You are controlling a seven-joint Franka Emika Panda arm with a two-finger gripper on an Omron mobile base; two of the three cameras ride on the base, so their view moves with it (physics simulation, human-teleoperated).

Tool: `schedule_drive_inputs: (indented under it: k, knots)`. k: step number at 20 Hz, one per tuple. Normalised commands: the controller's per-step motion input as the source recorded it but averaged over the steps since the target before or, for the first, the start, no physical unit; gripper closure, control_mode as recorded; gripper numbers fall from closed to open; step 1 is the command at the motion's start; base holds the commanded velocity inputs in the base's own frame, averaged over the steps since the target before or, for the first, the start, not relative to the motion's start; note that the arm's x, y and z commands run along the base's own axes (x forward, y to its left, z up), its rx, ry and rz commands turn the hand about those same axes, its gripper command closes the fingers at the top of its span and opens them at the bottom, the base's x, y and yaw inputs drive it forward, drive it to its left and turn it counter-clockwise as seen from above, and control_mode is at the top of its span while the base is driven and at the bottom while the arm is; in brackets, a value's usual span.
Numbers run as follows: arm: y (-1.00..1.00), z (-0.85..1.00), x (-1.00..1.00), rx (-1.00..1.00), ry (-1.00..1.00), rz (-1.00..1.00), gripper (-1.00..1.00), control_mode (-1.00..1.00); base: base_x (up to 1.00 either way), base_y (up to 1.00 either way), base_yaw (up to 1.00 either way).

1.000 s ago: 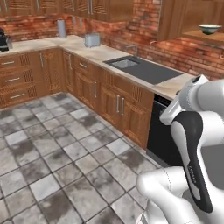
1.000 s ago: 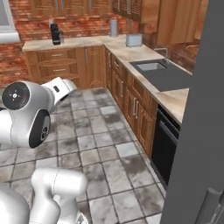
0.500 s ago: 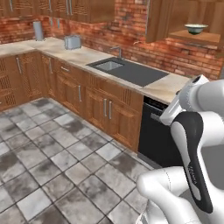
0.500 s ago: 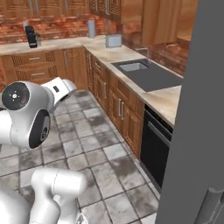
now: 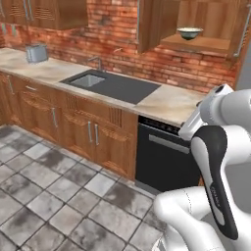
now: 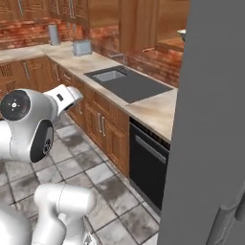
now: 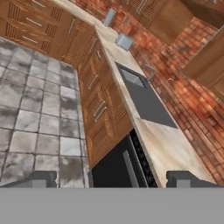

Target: Take the smaller bowl and place it next to the appetizer plate on the dining counter , and place the larger bowl next to the plate with cooked food.

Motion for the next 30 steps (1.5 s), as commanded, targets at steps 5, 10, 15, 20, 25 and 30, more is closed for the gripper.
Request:
schedule_drive_inputs:
  k: [5,10,15,20,25,30]
  knots:
    - [0.00,0.00,0.00,0.00,0.00,0.00,-1.00,1.00,0.87,0.05,-0.47]
    - [0.00,0.00,0.00,0.00,0.00,0.00,-1.00,1.00,0.71,0.20,-0.46]
    - [0.00,0.00,0.00,0.00,0.00,0.00,-1.00,1.00,0.53,0.66,-0.46]
    - [0.00,0.00,0.00,0.00,0.00,0.00,-1.00,1.00,0.37,0.69,-0.44]
    - [0.00,0.00,0.00,0.00,0.00,0.00,-1.00,1.00,0.21,0.21,-0.43]
    - [0.00,0.00,0.00,0.00,0.00,0.00,-1.00,1.00,0.08,0.00,-0.35]
